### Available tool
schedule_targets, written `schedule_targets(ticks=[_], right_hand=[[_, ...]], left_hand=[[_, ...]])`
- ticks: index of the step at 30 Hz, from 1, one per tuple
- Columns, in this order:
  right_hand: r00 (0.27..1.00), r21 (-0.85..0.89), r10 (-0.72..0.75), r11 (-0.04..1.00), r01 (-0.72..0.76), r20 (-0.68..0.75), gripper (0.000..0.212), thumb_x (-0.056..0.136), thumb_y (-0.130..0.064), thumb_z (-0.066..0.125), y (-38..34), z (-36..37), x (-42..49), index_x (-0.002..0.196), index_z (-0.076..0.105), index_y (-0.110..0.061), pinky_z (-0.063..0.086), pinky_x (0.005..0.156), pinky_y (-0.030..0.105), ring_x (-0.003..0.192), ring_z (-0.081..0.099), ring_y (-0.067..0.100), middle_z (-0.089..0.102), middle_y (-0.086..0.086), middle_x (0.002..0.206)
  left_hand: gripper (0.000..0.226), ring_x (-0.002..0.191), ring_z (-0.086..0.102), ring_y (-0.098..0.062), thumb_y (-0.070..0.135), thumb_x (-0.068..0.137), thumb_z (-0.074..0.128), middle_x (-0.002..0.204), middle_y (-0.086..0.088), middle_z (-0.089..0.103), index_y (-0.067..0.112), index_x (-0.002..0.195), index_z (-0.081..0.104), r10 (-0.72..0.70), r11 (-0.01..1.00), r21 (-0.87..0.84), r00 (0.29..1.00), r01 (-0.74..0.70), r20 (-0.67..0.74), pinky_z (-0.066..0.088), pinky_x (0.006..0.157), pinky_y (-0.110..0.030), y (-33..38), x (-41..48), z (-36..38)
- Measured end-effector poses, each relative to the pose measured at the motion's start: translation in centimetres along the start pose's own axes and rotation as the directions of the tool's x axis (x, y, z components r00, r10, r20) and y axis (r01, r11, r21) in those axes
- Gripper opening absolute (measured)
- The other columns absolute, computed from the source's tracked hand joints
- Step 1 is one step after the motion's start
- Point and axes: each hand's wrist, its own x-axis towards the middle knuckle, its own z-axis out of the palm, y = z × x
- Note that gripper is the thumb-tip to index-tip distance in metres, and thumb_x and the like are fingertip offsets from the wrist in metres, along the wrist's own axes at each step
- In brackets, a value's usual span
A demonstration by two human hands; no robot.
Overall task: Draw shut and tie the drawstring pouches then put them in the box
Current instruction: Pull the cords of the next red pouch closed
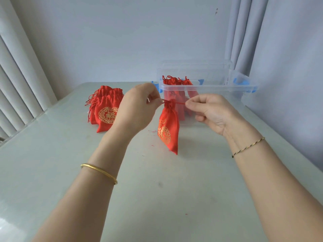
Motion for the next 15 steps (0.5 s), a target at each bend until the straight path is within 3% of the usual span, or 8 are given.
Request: schedule_targets(ticks=[3,5,7,9,12,15], right_hand=[[1.000,-0.110,0.022,0.994,-0.024,-0.021,0.018,0.081,0.000,0.064,1.0,-0.8,0.5,0.067,0.060,-0.010,0.031,0.040,0.015,0.043,0.041,0.003,0.051,0.000,0.064],[1.000,-0.217,0.012,0.976,-0.010,0.006,0.015,0.082,-0.004,0.066,1.1,-1.0,0.3,0.071,0.063,-0.013,0.031,0.042,0.018,0.046,0.038,0.008,0.052,-0.002,0.061],[0.998,-0.271,-0.011,0.962,0.028,0.062,0.006,0.083,-0.011,0.066,0.2,-1.1,-0.3,0.087,0.066,-0.016,0.034,0.043,0.018,0.047,0.045,0.006,0.057,-0.002,0.071],[0.990,-0.331,-0.017,0.942,0.063,0.140,0.019,0.083,-0.022,0.067,-1.0,-1.1,-1.1,0.101,0.065,-0.015,0.036,0.045,0.019,0.056,0.053,0.007,0.062,-0.002,0.082],[0.974,-0.508,-0.060,0.845,0.167,0.220,0.029,0.081,-0.028,0.069,-1.7,0.6,-2.2,0.089,0.065,-0.001,0.033,0.042,0.017,0.060,0.053,0.014,0.064,0.008,0.074],[0.982,-0.605,-0.139,0.774,0.187,0.126,0.026,0.079,-0.021,0.069,-1.8,1.2,-2.1,0.080,0.063,0.004,0.034,0.040,0.017,0.058,0.057,0.019,0.068,0.017,0.071]], left_hand=[[0.008,0.064,0.046,-0.012,0.014,0.088,0.057,0.068,0.011,0.050,0.008,0.083,0.060,0.002,1.000,-0.004,0.999,-0.002,0.050,0.031,0.053,-0.010,0.0,-0.2,0.5],[0.008,0.062,0.052,-0.008,0.014,0.088,0.056,0.069,0.009,0.056,0.010,0.082,0.059,-0.031,0.997,-0.072,0.997,0.037,0.076,0.038,0.056,-0.013,-0.1,-0.3,0.6],[0.007,0.063,0.062,-0.006,0.013,0.089,0.055,0.075,0.003,0.063,0.011,0.082,0.058,-0.073,0.978,-0.187,0.992,0.092,0.107,0.050,0.063,-0.025,-0.1,-0.3,0.5],[0.007,0.065,0.066,-0.007,0.011,0.089,0.054,0.080,-0.003,0.067,0.010,0.083,0.058,-0.094,0.949,-0.287,0.988,0.126,0.124,0.052,0.064,-0.027,0.2,-0.3,0.5],[0.008,0.065,0.066,-0.007,0.009,0.089,0.056,0.081,-0.008,0.068,0.009,0.082,0.059,-0.100,0.901,-0.409,0.986,0.147,0.133,0.050,0.056,-0.019,1.0,-0.4,0.6],[0.011,0.067,0.067,-0.009,0.009,0.090,0.056,0.079,-0.007,0.069,0.010,0.079,0.058,-0.086,0.850,-0.503,0.983,0.157,0.162,0.048,0.053,-0.016,2.1,0.2,0.4]])
